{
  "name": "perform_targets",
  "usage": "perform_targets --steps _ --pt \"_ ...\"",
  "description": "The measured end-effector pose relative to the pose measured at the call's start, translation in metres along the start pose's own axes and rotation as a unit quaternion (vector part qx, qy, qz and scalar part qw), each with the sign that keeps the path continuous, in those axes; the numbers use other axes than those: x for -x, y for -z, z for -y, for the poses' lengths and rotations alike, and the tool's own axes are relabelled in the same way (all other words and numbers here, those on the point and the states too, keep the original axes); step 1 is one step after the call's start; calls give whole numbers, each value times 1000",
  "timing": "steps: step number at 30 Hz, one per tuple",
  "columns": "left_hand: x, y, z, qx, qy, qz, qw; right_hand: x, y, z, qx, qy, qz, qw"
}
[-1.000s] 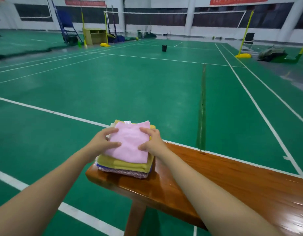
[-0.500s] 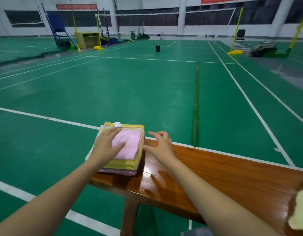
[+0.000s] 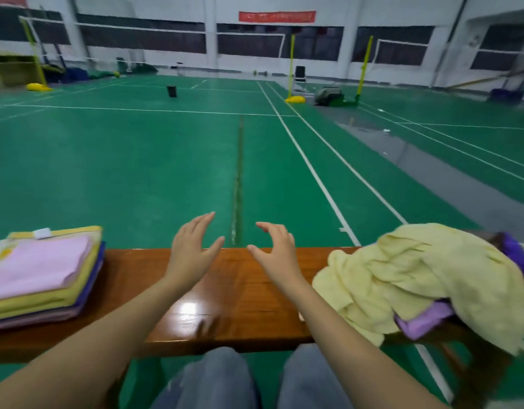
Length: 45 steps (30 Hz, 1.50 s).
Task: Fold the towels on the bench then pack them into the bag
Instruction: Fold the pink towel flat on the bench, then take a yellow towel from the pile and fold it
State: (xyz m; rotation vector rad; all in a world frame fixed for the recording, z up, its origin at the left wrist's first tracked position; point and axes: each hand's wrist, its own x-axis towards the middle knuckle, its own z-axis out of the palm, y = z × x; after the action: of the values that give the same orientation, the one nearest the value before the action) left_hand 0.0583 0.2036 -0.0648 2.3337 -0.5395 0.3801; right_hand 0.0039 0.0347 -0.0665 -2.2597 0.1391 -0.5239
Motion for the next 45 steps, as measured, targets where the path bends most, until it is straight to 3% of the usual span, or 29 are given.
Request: perform_targets --steps 11,18,21,30,34,40,45 --pt "-9 -144 -140 88 -73 120 986 33 155 -126 67 -108 -155 980" --pt "-13 -214 -214 109 -113 206 966 40 217 -184 199 -186 -249 930" --pt "-11 -236 -234 120 -111 242 956 43 228 -203 220 -238 -241 915" --pt "-8 -255 -246 125 -90 281 947 42 232 -218 170 -192 -307 917" --pt "-8 -244 -245 158 -101 276 943 40 234 -205 75 -146 -321 933" --pt "-12 -214 -257 244 -113 266 926 41 230 -176 -85 -92 -255 959" --pt "-21 -189 -251 247 -124 237 931 39 226 -143 -168 -46 -213 961"
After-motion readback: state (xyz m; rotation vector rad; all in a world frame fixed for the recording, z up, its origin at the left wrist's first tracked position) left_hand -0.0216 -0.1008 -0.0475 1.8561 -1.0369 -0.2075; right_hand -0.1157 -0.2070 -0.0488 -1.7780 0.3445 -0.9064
